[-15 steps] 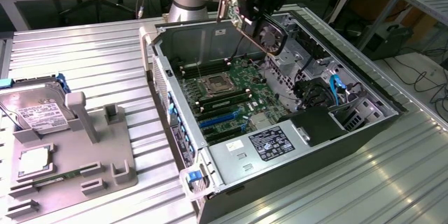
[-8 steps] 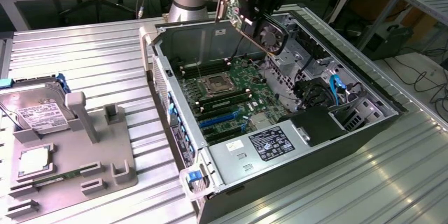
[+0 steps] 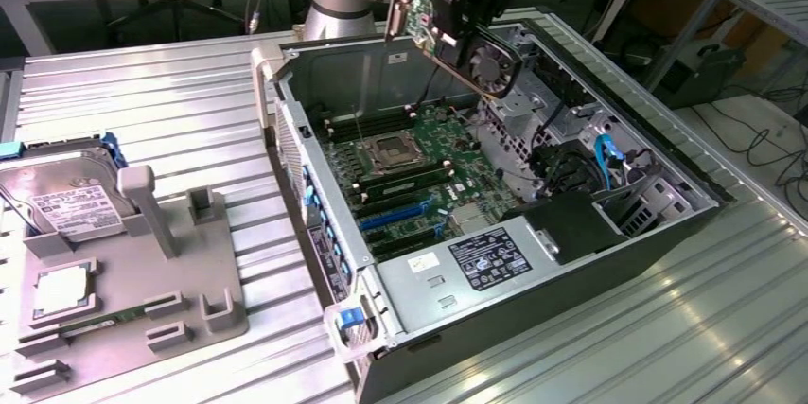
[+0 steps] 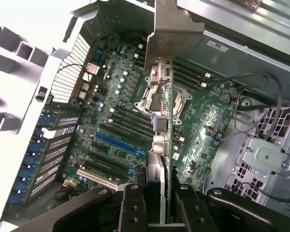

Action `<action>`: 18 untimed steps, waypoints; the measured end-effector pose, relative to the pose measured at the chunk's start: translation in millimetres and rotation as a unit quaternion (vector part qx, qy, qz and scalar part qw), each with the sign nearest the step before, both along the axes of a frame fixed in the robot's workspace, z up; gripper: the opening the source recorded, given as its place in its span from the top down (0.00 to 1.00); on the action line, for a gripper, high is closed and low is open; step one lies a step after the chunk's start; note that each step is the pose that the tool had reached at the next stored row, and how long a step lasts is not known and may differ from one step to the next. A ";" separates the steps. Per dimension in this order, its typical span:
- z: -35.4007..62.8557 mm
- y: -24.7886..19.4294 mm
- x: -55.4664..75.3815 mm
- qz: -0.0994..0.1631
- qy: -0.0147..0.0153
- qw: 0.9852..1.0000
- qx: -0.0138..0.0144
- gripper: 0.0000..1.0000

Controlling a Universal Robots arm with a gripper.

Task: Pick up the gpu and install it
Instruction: 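Insert the gpu into the slot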

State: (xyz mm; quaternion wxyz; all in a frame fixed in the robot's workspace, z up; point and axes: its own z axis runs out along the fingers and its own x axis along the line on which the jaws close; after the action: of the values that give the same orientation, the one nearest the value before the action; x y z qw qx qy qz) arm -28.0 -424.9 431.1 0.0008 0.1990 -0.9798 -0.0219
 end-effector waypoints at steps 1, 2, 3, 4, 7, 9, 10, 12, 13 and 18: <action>0.0 0.0 0.0 0.003 0.000 1.000 0.000 0.72; 0.0 0.0 0.0 0.006 0.000 1.000 0.000 0.72; 0.0 0.0 0.0 0.008 0.000 1.000 0.000 0.72; 0.0 0.0 0.0 0.011 0.000 1.000 0.000 0.72; 0.0 0.0 0.0 0.020 0.000 1.000 0.000 0.72; 0.0 0.0 0.0 0.026 0.000 1.000 0.000 0.72; 0.0 0.0 0.0 0.029 0.000 1.000 0.000 0.72; 0.0 0.0 0.0 0.035 0.000 0.999 0.000 0.72; 0.0 0.0 0.0 0.038 0.000 0.999 0.000 0.72; 0.0 0.0 0.0 0.055 0.000 0.998 0.000 0.72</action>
State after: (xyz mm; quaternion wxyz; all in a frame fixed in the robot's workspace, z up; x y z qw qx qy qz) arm -28.0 -424.9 431.0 0.0020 0.2527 -0.9673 -0.0219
